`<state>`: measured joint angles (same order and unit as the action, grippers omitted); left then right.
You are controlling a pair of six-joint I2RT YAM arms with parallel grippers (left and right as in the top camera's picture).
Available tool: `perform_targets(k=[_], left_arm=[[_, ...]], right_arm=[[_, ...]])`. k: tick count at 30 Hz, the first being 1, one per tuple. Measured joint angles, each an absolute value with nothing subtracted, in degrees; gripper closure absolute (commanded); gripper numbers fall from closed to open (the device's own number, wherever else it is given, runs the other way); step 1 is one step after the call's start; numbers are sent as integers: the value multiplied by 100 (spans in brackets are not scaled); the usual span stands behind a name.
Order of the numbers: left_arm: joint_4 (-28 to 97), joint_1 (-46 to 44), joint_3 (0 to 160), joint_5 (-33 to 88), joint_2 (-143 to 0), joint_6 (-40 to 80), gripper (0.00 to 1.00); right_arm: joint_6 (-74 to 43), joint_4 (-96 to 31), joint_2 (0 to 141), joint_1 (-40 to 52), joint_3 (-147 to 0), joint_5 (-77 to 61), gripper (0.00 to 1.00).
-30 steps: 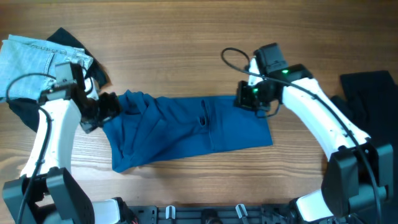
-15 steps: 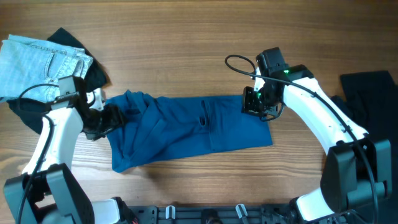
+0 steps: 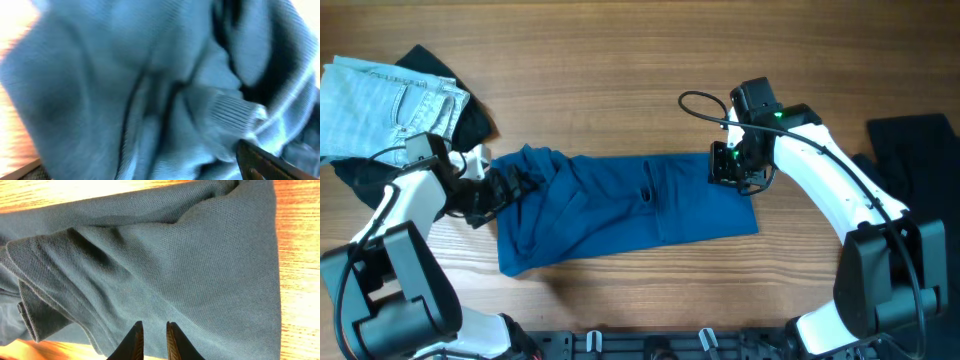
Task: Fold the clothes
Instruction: 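Fold the strip's left end rightward with the left gripper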
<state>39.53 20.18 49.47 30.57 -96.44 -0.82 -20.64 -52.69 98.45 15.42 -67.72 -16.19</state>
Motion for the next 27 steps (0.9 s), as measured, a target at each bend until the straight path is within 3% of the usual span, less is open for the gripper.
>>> perform_targets(k=[3,9,14,21,27], left_arm=[[3938,1920,4934,3341,-9743,-360,32],[3940,1496,4803,3415,-9935,-845,93],[4136,1468,4810,3395,-9933,-823,96],[5697,1675,6101,3033,-9380,14,96],[5524,526,6504,2871,-8722,1022,96]], right_arm=[[-2040,-5269,9845,1542,-6772,-1616,84],[-2021,-5269,9845,1542,-6772,-1601,84],[-2021,-5269,9845,1542,-6772,-1599,83],[-2021,-5317,9848,1542,-6772,-1599,83],[-2021,-5336,9848,1542,-6772,-1599,83]])
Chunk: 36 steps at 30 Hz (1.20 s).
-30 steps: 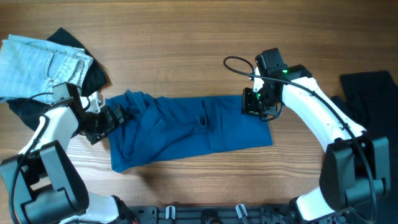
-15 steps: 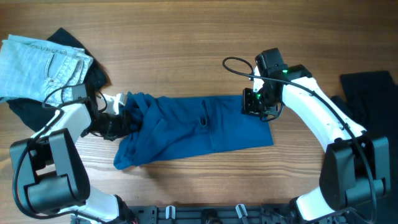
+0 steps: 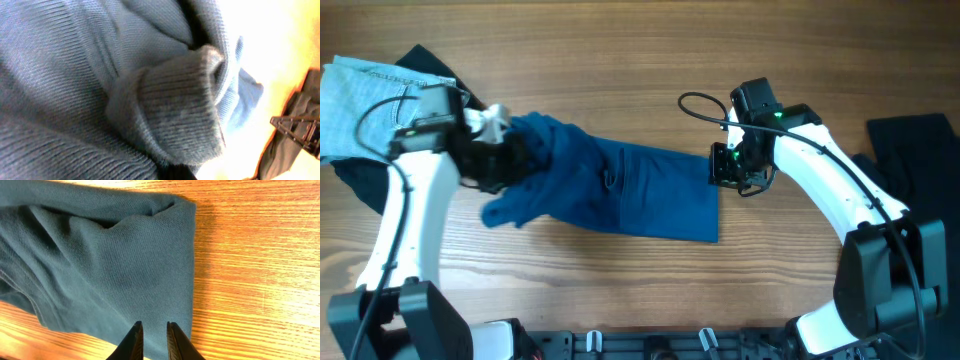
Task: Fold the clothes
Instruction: 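Fold the strip's left end rightward with the left gripper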
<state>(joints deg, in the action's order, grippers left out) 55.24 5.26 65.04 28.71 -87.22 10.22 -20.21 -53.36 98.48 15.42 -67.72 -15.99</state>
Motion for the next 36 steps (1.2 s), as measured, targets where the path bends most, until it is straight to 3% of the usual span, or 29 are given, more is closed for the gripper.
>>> perform_targets(k=[9,13,15,17,19,25,28,32,36], left_arm=[[4600,-2331,6504,1249,-8945,2641,94],[3896,-2991,6504,980,-9439,3013,93],[3627,-3395,6504,893,-9730,3234,79],[3371,-3686,6499,886,-9841,3387,58],[3122,-3874,6499,945,-9848,3468,50],[3994,-3861,6818,1076,-9835,3382,50],[4665,-3575,7338,1020,-9692,3177,52],[5483,-3199,7638,436,-9286,2969,48],[5813,-2788,7638,121,-9264,2757,61]], right_arm=[[-2023,-5369,9848,1542,-6772,-1599,83],[-2023,-5380,9848,1542,-6772,-1601,83],[-2025,-5380,9848,1542,-6772,-1599,75],[-2080,-5380,9848,1542,-6772,-1594,69],[-2102,-5380,9848,1542,-6772,-1597,62],[-2110,-5408,9848,1544,-6772,-1487,49],[-2112,-5465,9848,1540,-6770,-1229,50],[-958,-5439,9841,1446,-6770,-1979,37],[-38,-5168,9802,1741,-6770,-3017,36]])
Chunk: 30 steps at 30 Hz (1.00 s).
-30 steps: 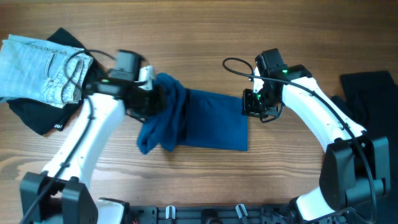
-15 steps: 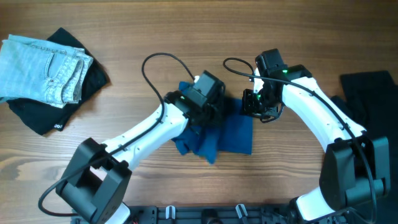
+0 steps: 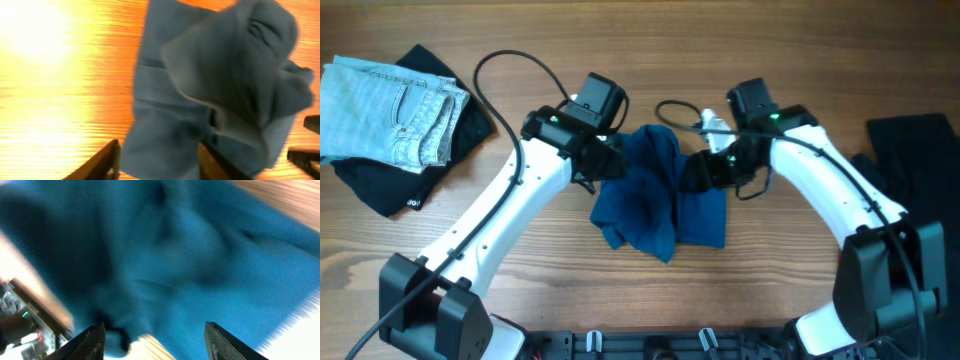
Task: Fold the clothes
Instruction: 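Fold the strip's left end rightward with the left gripper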
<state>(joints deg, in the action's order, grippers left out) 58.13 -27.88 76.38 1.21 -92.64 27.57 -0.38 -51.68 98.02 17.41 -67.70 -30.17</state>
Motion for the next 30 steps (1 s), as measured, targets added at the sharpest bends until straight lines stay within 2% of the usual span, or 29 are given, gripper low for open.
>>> perform_targets(k=[3,4,5,7,8,12,18,19,20,21,23,25,27,30], left_arm=[[5828,-2624,7638,23,-9268,2670,64],[5830,-2589,7638,16,-9268,2661,64],[5830,-2545,7638,3,-9268,2659,65],[5830,-2456,7638,-8,-9268,2659,65],[5830,-2399,7638,-16,-9268,2659,66],[5833,-2231,7638,-19,-9268,2659,67],[5833,-2222,7638,-19,-9268,2659,65],[5833,-2222,7638,-16,-9268,2659,64],[5833,-2222,7638,-16,-9268,2659,63],[5833,-2222,7638,-16,-9268,2657,62],[5850,-2222,7638,-19,-9268,2639,58],[5937,-2222,7638,-19,-9268,2620,57],[5990,-2222,7638,-14,-9268,2617,59],[6003,-2222,7638,126,-9268,2620,64]], right_arm=[[-21,-4493,9797,2377,-6770,-3295,37],[-172,-4340,9795,2593,-6772,-3221,41],[-480,-4233,9793,2849,-6772,-2952,50],[-1007,-4254,9795,3173,-6772,-2375,91],[-1245,-4300,9797,3262,-6772,-2043,96],[-2171,-4700,9802,3140,-6779,-1114,96],[-2589,-5771,9736,1597,-6790,-687,95],[-2596,-5881,9727,1385,-6790,-635,75],[-2596,-5977,9721,1267,-6790,-589,44],[-2620,-6016,9719,1212,-6790,-563,35],[-2657,-6060,9714,1138,-6790,-508,34],[-2635,-6071,9714,1061,-6790,-482,52],[-2270,-5867,9706,1017,-6790,-515,61],[-1507,-5568,9603,1007,-6785,-1074,59]])
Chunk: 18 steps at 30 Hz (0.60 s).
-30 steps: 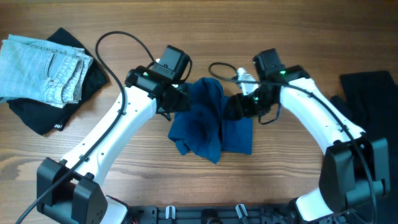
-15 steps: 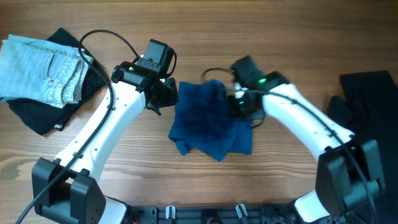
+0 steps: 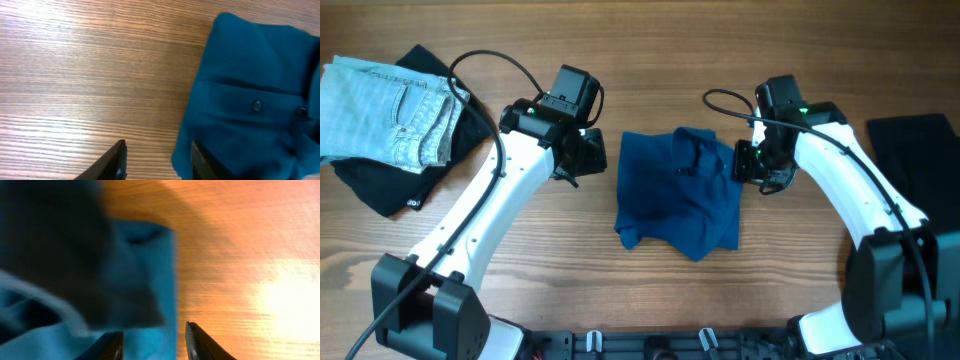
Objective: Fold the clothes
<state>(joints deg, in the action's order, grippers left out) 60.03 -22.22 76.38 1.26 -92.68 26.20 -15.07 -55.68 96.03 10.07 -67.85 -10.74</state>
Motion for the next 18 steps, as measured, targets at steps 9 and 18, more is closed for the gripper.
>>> perform_targets(k=[9,18], left_arm=[[5730,-2534,7581,937,-9900,2541,56],[5920,-2687,7533,1256,-10372,2508,59]], right_arm=[[-290,-4877,9183,1433,-6785,-2585,27],[-655,-4600,9848,2231,-6772,-1994,94]])
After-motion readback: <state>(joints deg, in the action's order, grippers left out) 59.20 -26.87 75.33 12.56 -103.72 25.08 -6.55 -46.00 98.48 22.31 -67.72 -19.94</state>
